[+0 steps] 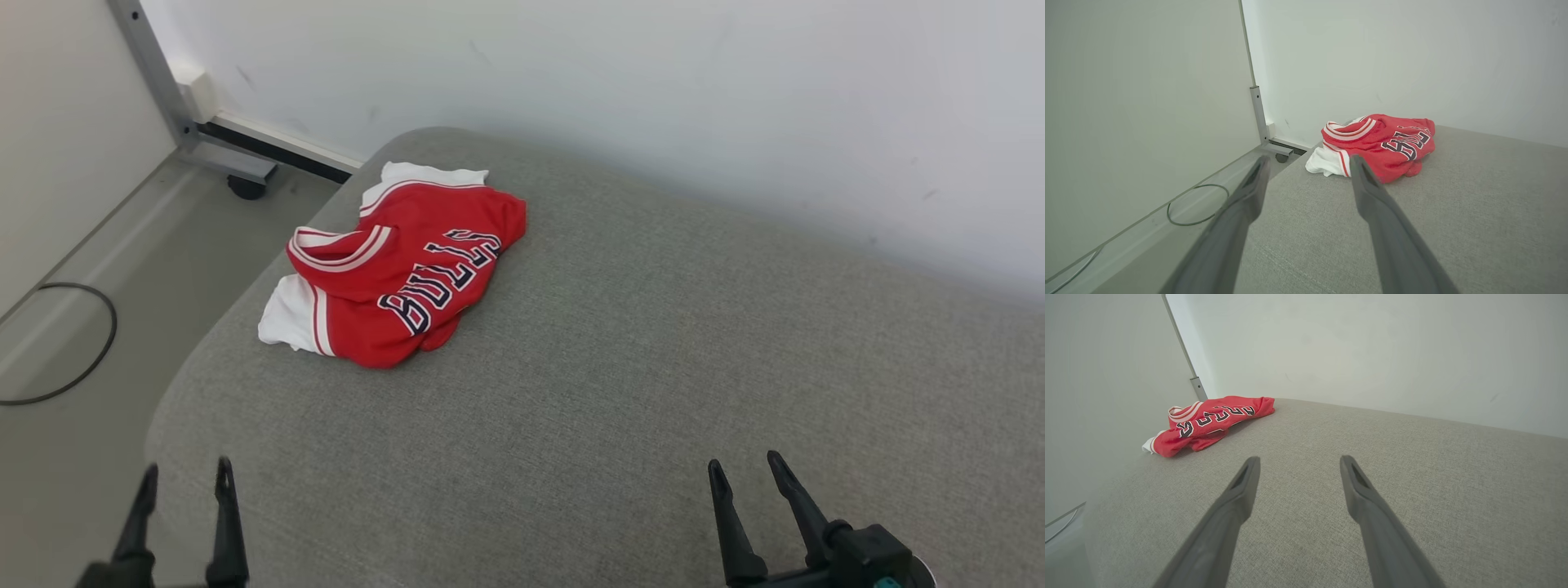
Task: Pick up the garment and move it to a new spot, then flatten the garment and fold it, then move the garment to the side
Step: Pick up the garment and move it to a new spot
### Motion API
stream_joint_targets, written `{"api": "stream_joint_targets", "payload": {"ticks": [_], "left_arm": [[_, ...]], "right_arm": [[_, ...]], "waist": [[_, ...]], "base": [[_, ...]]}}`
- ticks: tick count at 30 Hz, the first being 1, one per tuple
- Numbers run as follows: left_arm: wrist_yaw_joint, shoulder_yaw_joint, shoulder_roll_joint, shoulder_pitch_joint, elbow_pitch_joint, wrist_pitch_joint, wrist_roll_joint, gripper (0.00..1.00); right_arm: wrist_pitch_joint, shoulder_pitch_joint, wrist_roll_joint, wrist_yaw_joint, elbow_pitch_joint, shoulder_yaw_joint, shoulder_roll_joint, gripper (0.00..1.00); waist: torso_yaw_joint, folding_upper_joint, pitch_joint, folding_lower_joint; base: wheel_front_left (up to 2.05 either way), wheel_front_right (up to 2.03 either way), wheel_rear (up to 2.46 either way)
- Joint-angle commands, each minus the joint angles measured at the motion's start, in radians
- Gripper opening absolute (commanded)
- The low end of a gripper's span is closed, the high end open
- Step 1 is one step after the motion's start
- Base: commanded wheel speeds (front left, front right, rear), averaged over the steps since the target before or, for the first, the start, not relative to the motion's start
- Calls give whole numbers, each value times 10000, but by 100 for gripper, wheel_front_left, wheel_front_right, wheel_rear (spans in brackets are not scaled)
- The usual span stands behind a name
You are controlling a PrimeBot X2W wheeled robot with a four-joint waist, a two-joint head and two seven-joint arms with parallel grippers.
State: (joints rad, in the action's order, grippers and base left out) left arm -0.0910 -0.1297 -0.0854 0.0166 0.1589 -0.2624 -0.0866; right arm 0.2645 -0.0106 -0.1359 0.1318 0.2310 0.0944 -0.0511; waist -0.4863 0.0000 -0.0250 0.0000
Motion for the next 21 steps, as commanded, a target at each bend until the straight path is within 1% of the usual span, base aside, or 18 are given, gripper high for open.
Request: {"api": "stream_joint_targets", "payload": {"ticks": [1,6,9,14,16,18,21], "left_arm": [[-59,-79,-118,-411,47,-19,24,100],[-281,-192,-622,-1851,525,-19,-311,100],[-341,-306,-978,-2843,990,-18,-749,100],[-384,-262,-1853,-4342,2029,-18,-1532,100],[-386,-30,-2242,-4926,2545,146,-2152,100],[-378,-84,-2654,-5550,3014,501,-2998,100],[-380,347,-3299,-6297,3532,1117,-3960,100]], "right_arm": [[8,112,96,-26,-90,33,15,100],[8,584,247,-26,-167,16,9,100],[8,936,293,-26,-249,24,9,100],[8,1511,190,-26,-400,104,10,100],[6,1666,112,-26,-457,86,7,100],[8,1821,60,-26,-497,126,10,100],[8,2010,2,-26,-532,125,10,100]], "waist": [[454,0,-365,0],[1243,0,-1093,0],[1744,0,-1633,0],[2568,0,-2496,0],[2837,0,-2752,0],[3106,0,-3004,0],[3418,0,-3291,0]], "base": [[0,0,0],[0,0,0],[0,0,0],[0,0,0],[0,0,0],[0,0,0],[0,0,0]]}}
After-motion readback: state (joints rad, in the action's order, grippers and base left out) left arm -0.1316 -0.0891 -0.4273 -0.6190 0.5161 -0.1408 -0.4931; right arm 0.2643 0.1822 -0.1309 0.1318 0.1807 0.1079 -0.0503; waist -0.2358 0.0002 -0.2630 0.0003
